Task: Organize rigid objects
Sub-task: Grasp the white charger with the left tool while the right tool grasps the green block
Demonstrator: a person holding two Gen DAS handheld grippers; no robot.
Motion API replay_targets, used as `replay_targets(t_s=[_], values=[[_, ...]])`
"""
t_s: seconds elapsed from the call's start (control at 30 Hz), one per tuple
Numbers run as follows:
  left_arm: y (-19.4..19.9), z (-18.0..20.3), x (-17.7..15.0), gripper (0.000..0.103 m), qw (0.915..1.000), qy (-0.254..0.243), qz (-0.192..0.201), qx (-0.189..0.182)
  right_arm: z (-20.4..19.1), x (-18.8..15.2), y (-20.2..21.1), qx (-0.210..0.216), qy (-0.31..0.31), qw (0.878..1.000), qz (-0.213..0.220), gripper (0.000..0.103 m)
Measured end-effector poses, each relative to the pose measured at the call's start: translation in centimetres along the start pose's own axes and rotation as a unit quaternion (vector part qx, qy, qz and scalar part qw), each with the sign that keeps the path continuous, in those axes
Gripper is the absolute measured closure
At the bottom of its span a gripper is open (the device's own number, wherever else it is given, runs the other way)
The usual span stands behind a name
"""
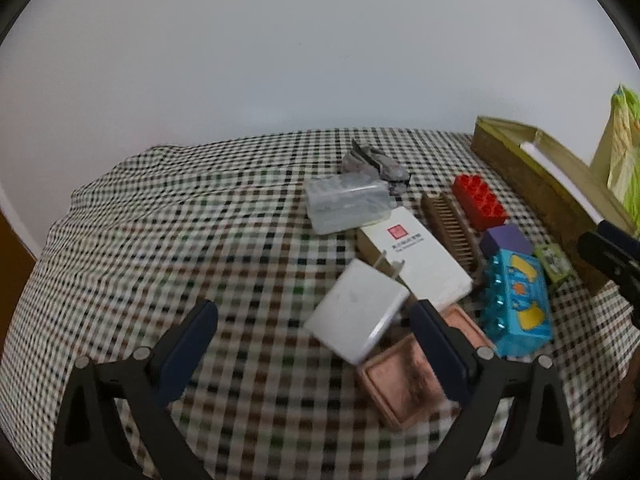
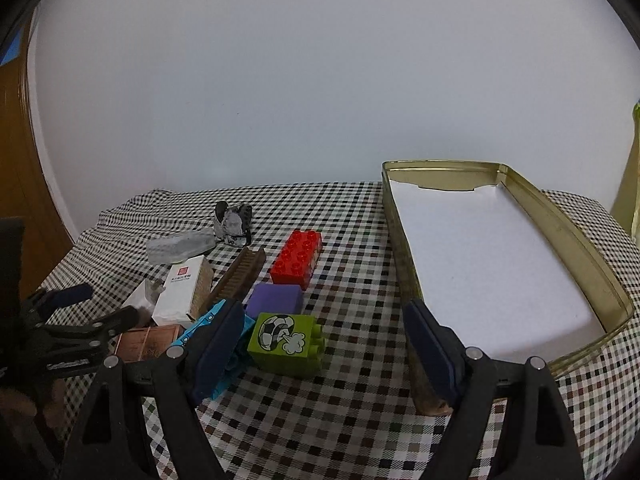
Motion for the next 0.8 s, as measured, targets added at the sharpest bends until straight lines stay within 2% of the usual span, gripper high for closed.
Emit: replay_targets(t_s=[0.03,0.07,0.13,0.17,0.3,0.33,0.4,0.63,0.8], values=[[-0.5,0.1,0.2,0.013,1.0,-0.004,-0.005,-0.005,0.1,0.0,-0.1,0.0,0.0,1.0,-0.001,0.019],[-1.1,0.1,0.3,0.024,0.9998,-0.005,-0.014,-0.013,0.2,0.0,0.0,0.001,-0.002,1.0,-0.002,0.019],[-2.2,0.2,0.3,0.039,0.9989,-0.008,-0.038,-0.028,0.3,0.0,-0.1,0.003,-0.005,1.0,-0.006,0.019],[-2.8,0.2,0.2,0.041,0.9977,-0.003,-0.053,-0.041,0.4,0.0,-0.3,0.004,-0.006,1.0,-0.008,0.019],[-2.8,-0.1,0.3,0.042,0.9972,0.01,-0.052,-0.054,0.4,0.1,-0.4,0.006,-0.006,1.0,-0.011,0.019],[-2.8,0.0,0.3,0.046,0.9973,0.01,-0.052,-0.05,0.4,0.2,-0.4,0.008,-0.005,1.0,-0.013,0.019],[-2.5,-0.3,0.2,0.065,0.9975,0.013,-0.049,-0.05,0.3,0.2,-0.4,0.009,-0.002,1.0,-0.014,0.019],[-1.5,-2.6,-0.5,0.066,0.9953,0.059,-0.052,-0.056,-0.5,0.0,-1.2,0.031,0.011,0.999,-0.033,0.019],[-0.6,-4.1,-0.2,0.066,0.9948,0.09,-0.02,-0.043,-0.6,0.0,-1.4,0.029,0.014,0.999,-0.041,0.019]])
Point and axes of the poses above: each gripper's, at about its wrist camera, not at the fingertips, and y roughly against the way its jaws point, z to its right, x to its top, the point moved 2 cm from there along -y, roughly the way its jaws point, and after that the axes turned 12 degrees about x, right-handed, at the moved point
